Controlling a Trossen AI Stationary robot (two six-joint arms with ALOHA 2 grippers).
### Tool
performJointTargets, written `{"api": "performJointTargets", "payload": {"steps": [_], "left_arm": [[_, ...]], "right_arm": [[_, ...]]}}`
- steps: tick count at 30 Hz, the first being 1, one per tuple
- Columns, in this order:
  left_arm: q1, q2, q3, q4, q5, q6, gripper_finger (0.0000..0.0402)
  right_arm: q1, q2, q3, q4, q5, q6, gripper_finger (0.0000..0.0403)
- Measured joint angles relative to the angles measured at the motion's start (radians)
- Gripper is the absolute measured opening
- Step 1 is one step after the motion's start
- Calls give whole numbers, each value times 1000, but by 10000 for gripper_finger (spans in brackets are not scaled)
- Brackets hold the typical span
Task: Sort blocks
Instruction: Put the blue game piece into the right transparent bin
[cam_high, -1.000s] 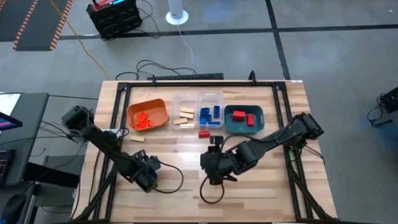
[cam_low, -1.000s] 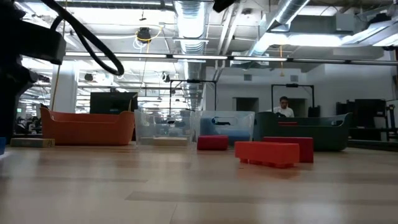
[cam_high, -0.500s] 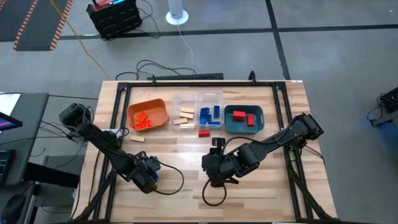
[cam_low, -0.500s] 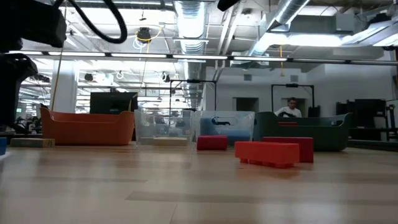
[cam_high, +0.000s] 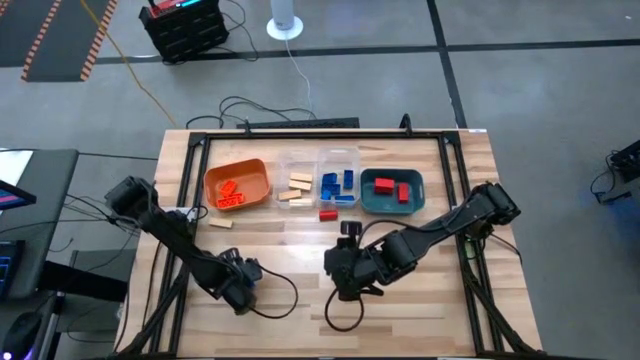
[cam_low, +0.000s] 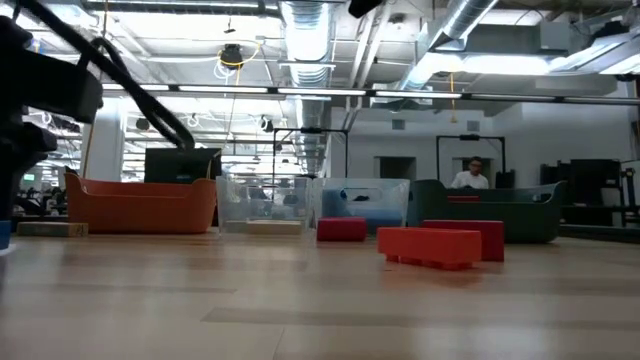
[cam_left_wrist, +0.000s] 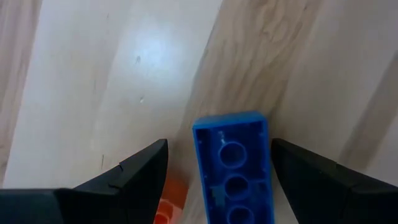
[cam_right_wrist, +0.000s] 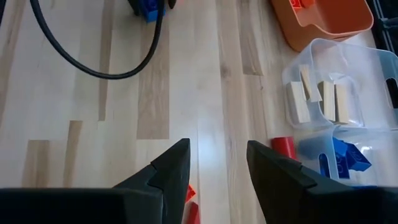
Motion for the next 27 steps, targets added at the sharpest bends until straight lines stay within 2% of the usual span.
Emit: {"api": "performJointTargets", "payload": {"steps": [3,5,12,17,23,27], "left_arm": [[0,8,1,2,-2,24,275],[0,9,1,4,-5,44,256],[0,9,2,-12,-36,139,126],[7,2,1,-15,-53,181,126],[8,-114,-1,-34,-242,207,126],[8,-206,-1,30,-455,279,128]], "right_arm": [[0,0,0,2,-1,0,191],[0,0,0,3,-1,0,191],[1,0,0,7,-2,8,191],[4,0,-1,-4,-1,43,191],[8,1,-89,22,14,52,191],[6,1,-176,166,70,44,191]]}}
